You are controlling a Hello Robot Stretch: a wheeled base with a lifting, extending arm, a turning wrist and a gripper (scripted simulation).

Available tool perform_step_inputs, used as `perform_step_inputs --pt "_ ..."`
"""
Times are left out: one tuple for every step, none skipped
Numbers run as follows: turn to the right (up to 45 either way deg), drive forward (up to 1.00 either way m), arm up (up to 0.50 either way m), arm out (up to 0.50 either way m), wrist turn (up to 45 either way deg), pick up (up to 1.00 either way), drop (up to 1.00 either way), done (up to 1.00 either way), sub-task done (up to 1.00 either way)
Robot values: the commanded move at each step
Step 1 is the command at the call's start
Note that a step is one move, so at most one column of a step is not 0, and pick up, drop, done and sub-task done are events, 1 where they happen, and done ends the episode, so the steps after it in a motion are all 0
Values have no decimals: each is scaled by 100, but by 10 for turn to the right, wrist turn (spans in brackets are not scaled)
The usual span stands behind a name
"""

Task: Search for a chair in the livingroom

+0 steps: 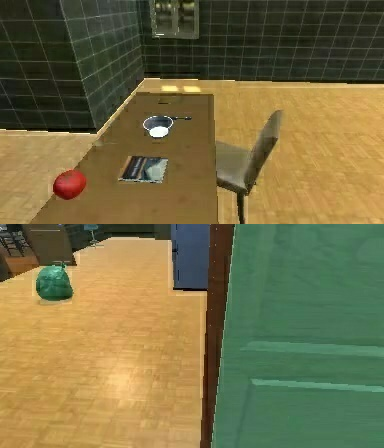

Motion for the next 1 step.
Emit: perform_step_inputs --pt "450 0 0 0 0 0 0 0 0"
